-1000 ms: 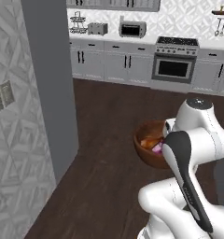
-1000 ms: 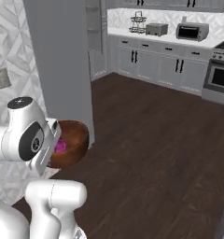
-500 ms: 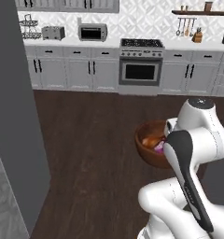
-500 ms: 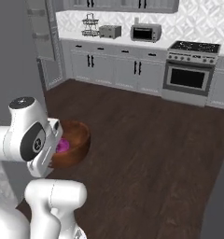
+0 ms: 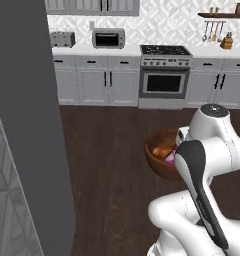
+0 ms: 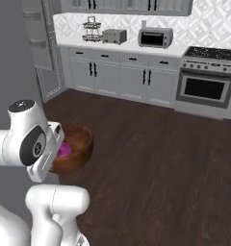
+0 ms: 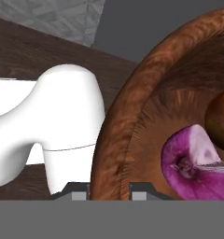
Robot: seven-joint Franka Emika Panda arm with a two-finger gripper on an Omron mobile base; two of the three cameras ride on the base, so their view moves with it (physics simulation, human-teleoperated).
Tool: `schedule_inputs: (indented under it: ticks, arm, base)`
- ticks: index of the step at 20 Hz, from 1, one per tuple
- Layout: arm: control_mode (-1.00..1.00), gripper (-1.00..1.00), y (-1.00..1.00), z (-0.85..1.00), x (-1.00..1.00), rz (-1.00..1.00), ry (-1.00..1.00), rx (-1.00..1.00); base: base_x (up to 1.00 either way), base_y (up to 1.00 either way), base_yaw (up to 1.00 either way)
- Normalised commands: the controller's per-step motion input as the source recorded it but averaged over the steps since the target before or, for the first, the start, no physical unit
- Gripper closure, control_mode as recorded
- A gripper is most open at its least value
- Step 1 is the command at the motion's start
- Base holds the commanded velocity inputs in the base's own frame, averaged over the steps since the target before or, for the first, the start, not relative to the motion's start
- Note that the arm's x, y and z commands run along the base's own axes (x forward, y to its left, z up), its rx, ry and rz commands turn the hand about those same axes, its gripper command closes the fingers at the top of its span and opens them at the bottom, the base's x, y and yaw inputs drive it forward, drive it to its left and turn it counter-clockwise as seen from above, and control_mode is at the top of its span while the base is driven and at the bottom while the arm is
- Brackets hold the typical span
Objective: Pick the chicken drumstick and onion from their plates and place them in the bowl. Then put the bowl in the fridge.
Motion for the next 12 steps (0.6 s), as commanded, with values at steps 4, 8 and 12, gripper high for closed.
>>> schedule_inputs:
  ticks: [4, 8, 12]
  arm:
    - [1.0, 1.0, 0.0, 0.0, 0.0, 0.0, 0.0, 0.0]
    - [1.0, 1.0, 0.0, 0.0, 0.0, 0.0, 0.0, 0.0]
    - [1.0, 1.0, 0.0, 0.0, 0.0, 0.0, 0.0, 0.0]
  base:
    - [1.0, -0.42, 0.0]
    - [1.0, -0.51, 0.0]
    - [1.0, -0.16, 0.08]
